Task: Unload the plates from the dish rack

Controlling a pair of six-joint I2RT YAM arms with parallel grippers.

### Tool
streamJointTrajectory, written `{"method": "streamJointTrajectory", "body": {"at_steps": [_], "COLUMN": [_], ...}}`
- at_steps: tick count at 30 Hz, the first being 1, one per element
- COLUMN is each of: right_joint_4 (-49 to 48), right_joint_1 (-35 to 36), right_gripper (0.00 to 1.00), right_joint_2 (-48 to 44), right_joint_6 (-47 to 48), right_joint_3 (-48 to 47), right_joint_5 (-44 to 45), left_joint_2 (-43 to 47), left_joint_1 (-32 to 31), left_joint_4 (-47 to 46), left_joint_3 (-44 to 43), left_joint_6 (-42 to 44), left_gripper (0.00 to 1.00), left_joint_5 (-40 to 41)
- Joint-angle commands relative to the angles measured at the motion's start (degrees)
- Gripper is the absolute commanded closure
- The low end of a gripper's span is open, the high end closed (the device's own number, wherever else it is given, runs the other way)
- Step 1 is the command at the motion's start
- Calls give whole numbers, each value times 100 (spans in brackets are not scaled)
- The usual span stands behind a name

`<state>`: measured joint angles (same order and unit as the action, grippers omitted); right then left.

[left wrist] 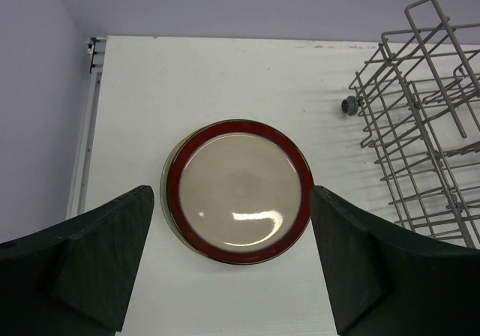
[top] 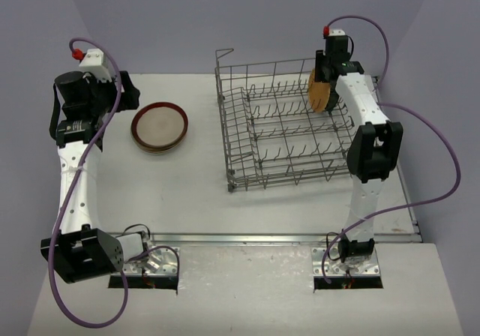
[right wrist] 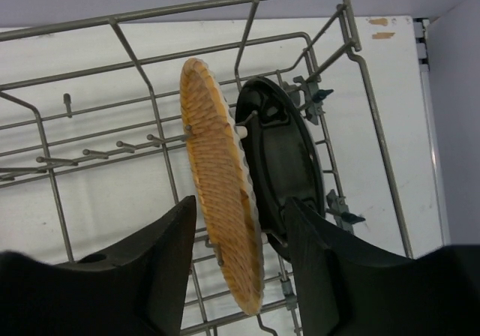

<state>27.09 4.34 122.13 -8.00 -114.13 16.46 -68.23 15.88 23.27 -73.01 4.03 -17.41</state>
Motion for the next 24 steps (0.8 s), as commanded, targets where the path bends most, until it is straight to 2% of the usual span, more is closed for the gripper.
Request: {"method": "streamJointTrajectory", "body": {"at_steps": [1, 12, 14, 16, 24], "right_joint_4": [-204, 5, 7, -5, -212], "right_joint_1": [-12, -12, -12, -12, -21], "right_gripper": [59, 98, 100, 100, 100], "right_joint_2": [93, -325, -429, -514, -937], "right_joint_6": [-31, -140, -119, -84, 242], "right_joint_3": [-72, -12, -15, 7, -45], "right_joint_5": [-8, -386, -427, -426, -660], "left_joint_2": [74, -32, -42, -51, -94], "left_joint_1": [-67, -68, -71, -68, -72], "left_joint_4": [-165, -157, -135, -119, 69], "left_joint_3": [-49, -264, -320, -403, -712], "left_joint_6": [-16, -69, -66, -60, -60], "left_gripper": [17, 16, 14, 0, 0], "left_joint_5": [-114, -191, -215, -193, -219]}}
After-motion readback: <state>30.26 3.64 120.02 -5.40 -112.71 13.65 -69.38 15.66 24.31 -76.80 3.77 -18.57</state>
